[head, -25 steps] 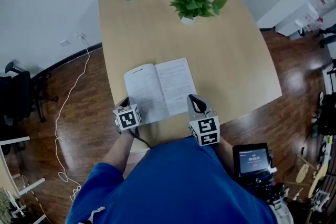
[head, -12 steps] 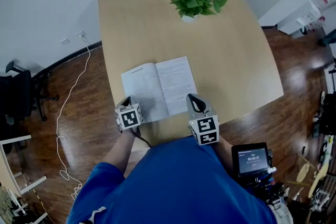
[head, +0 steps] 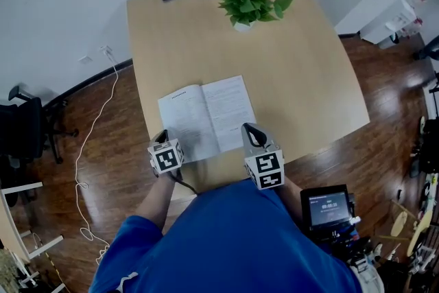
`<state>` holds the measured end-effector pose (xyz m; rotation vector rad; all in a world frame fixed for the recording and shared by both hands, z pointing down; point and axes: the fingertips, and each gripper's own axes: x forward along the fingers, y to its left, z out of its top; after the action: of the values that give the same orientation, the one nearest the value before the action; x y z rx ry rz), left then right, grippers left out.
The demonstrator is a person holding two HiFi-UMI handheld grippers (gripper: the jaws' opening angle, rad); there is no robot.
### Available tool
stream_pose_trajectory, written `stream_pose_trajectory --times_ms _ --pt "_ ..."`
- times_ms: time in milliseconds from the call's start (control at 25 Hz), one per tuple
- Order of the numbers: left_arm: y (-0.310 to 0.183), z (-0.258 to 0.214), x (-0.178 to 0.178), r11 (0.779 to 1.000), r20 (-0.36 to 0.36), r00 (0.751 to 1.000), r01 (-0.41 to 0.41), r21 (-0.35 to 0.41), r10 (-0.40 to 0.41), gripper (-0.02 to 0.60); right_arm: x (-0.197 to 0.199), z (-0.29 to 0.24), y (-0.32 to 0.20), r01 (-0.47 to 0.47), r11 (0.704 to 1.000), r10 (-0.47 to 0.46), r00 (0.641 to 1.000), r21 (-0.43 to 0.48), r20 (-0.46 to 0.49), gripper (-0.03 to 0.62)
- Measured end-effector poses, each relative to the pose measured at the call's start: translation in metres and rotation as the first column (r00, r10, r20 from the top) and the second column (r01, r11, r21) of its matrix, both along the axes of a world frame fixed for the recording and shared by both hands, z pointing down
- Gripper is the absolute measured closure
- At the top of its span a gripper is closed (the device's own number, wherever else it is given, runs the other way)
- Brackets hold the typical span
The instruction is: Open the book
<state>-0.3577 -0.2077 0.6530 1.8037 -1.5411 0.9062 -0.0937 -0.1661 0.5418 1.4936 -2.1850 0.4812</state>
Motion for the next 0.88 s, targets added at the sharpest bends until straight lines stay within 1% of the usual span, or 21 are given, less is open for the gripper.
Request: stream_pose_trajectory --times_ms 160,280,440,680,880 --pt "0.005 -0.006 -0.006 1.0 -0.002 1.0 0.009 0.022 -0.009 0.574 -0.004 -0.002 0.005 0.0 1.0 0.0 1.0 0.01 -0.001 0.591" --pt "0.011 -0.011 -0.003 0.999 -0.021 1.0 0.011 0.045 -0.01 0.574 -0.002 -0.006 0.011 -0.004 1.0 0.004 1.0 0.017 -0.005 0.591" --pt "0.016 -0.023 0.002 0.995 -0.049 0.999 -0.007 0.103 0.012 0.574 -0.001 -0.011 0.019 -0.013 1.0 0.013 1.0 0.021 -0.011 0.591" --pt "0.026 -0.042 0.021 0.981 -0.073 0.996 -0.04 0.188 0.054 0.574 0.011 -0.017 0.036 -0.018 0.999 0.019 1.0 0.032 -0.011 0.591" --pt "0.039 -0.059 0.041 0.969 -0.067 0.995 -0.06 0.238 0.079 0.574 0.028 -0.02 0.048 -0.022 0.998 0.022 1.0 0.061 0.004 0.591"
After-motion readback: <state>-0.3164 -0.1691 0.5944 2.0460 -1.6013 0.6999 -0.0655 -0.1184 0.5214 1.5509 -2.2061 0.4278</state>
